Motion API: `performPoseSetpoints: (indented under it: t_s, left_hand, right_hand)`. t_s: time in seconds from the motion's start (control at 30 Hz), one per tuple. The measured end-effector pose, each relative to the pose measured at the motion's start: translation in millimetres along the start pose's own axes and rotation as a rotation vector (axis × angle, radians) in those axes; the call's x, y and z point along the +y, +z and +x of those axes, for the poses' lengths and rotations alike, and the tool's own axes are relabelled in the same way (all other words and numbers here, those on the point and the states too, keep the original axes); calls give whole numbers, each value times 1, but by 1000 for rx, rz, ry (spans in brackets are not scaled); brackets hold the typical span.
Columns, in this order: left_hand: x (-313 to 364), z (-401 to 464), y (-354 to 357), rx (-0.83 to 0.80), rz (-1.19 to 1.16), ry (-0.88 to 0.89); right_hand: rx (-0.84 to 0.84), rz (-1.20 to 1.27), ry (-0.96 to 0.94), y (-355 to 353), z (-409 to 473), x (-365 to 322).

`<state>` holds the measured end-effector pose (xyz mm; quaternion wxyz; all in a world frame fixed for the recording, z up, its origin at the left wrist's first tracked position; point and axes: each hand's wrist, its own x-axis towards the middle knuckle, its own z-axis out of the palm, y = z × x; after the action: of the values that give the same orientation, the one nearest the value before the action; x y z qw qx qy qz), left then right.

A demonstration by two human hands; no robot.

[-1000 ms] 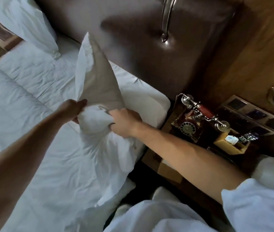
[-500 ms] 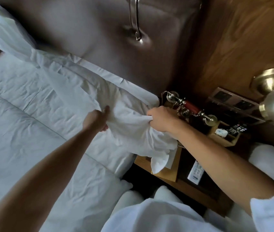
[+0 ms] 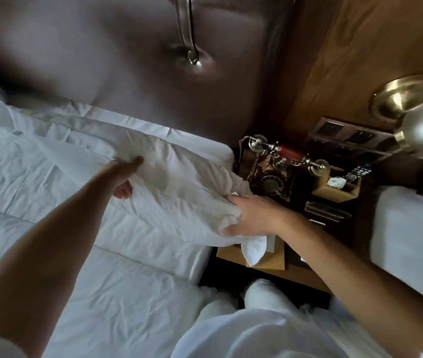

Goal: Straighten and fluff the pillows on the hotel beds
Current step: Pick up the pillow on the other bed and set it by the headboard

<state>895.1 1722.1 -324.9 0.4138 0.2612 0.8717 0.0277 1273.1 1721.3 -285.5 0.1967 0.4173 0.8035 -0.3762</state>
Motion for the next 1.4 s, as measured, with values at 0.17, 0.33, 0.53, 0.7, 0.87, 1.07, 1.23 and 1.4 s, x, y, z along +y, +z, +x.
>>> performPoseSetpoints:
  t_s: [0.17, 0.33, 0.53, 0.7, 0.87, 1.07, 1.23, 1.4]
  left_hand:
    - [9, 21, 11, 79, -28, 133]
    - [18, 22, -19, 208, -118, 243]
    - [31, 32, -58, 342, -245, 376]
    - [64, 33, -57, 298, -353, 382]
    - [79, 23, -15, -33, -305, 176]
    - [96, 13, -18, -173, -55, 110]
    - [104, 21, -4, -178, 117, 159]
    - [99, 31, 12, -99, -49, 230]
  right_hand:
    - [172, -63, 144, 28, -4, 9]
    - [533, 4, 107, 4, 2, 13]
    - [860, 79, 11, -33, 2, 6]
    - [951, 161, 77, -53, 6, 27]
    - [843, 251, 251, -40, 11, 53]
    - [1016, 255, -68, -18, 7, 36]
    - [785, 217, 108, 10, 30, 27]
    - [698, 389, 303, 27, 43, 27]
